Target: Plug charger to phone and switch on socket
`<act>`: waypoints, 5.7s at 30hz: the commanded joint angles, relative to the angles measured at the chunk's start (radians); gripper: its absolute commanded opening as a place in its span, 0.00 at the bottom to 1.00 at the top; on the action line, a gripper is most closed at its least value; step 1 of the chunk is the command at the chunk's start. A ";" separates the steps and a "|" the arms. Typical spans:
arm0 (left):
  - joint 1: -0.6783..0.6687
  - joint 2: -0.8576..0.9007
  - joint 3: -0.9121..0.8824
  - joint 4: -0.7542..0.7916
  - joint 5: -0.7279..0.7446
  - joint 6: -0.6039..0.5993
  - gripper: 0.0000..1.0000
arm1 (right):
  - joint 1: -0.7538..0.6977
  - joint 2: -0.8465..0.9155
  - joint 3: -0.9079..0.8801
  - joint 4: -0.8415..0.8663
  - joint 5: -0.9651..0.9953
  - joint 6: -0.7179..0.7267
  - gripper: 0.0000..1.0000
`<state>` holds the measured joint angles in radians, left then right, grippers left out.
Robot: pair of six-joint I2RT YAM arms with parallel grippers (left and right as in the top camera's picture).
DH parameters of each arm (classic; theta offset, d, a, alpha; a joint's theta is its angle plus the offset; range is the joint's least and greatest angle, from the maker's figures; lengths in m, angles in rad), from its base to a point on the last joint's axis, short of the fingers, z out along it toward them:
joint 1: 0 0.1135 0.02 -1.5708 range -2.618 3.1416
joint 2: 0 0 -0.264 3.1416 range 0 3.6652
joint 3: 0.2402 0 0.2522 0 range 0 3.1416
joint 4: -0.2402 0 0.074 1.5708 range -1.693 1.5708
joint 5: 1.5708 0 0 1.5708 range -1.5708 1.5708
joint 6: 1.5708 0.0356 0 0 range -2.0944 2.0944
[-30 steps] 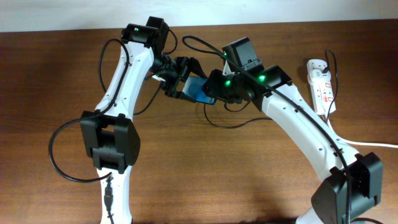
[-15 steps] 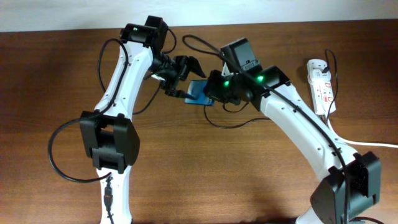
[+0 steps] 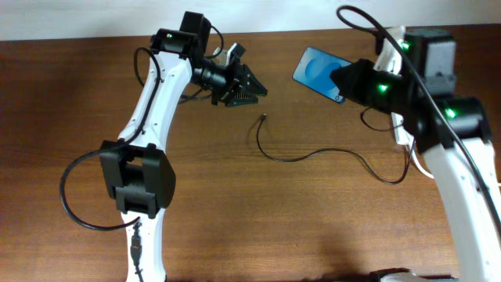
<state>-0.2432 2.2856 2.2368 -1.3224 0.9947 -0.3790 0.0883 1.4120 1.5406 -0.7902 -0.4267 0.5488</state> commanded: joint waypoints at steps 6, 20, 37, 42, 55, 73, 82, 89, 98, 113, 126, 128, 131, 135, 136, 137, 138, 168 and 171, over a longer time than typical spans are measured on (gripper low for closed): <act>0.111 -0.006 0.014 -0.031 0.210 0.253 1.00 | -0.025 -0.111 -0.766 1.048 -0.002 0.599 0.04; 0.095 -0.006 0.014 0.141 0.307 0.234 0.94 | 0.143 0.074 -0.776 1.484 0.058 1.058 0.04; -0.003 -0.006 0.014 0.394 0.081 -0.288 0.70 | 0.353 0.133 -0.626 1.300 0.344 1.143 0.04; -0.003 -0.006 0.014 0.484 0.077 -0.362 0.49 | 0.353 0.133 -0.626 1.294 0.311 1.143 0.04; -0.003 -0.006 0.014 0.617 0.030 -0.552 0.26 | 0.356 0.133 -0.626 1.294 0.289 1.214 0.04; 0.163 -0.006 0.009 0.400 0.121 -0.267 0.00 | -0.003 0.130 -0.626 1.135 -0.101 0.746 0.79; 0.417 -0.006 0.009 -0.094 0.066 0.188 0.00 | 0.061 0.328 -0.074 0.080 -0.025 -0.014 0.69; 0.414 -0.006 0.009 -0.111 0.058 0.194 0.00 | 0.208 0.570 -0.074 0.230 0.069 0.078 0.57; 0.410 -0.006 0.009 -0.111 0.025 0.194 0.00 | 0.261 0.744 -0.076 0.395 0.047 0.274 0.37; 0.410 -0.006 0.009 -0.108 0.026 0.194 0.00 | 0.280 0.796 -0.076 0.443 0.031 0.325 0.24; 0.410 -0.006 0.009 -0.128 0.029 0.194 0.00 | 0.127 0.644 -0.076 0.375 -0.263 -0.071 0.04; 0.410 -0.006 0.009 -0.132 0.029 0.194 0.00 | 0.127 0.641 -0.076 0.375 -0.294 -0.084 0.04; 0.410 -0.006 0.009 -0.172 0.029 0.195 0.00 | 0.127 0.544 -0.076 0.300 -0.350 -0.179 0.04; 0.407 -0.006 0.009 -0.293 0.041 0.266 0.00 | 0.126 0.294 -0.076 0.132 -0.415 -0.353 0.04; 0.399 -0.006 0.009 -0.320 0.042 0.310 0.00 | 0.127 0.257 -0.076 0.097 -0.451 -0.391 0.04; 0.379 -0.006 0.009 -0.363 0.070 0.415 0.00 | 0.127 0.214 -0.076 0.053 -0.507 -0.442 0.04; 0.362 -0.006 0.009 -0.366 0.104 0.474 0.00 | 0.127 0.189 -0.076 0.029 -0.528 -0.449 0.04; 0.241 -0.006 0.009 -0.099 0.579 0.506 0.00 | 0.507 0.016 -0.589 0.919 -0.167 0.351 0.04; 0.241 -0.006 0.009 -0.100 0.579 0.506 0.00 | 0.507 0.016 -0.589 0.929 -0.171 0.346 0.04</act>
<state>-0.0002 2.2856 2.2356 -1.4231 1.5192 0.1368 0.5865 1.4269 0.9504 0.1329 -0.6052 0.8944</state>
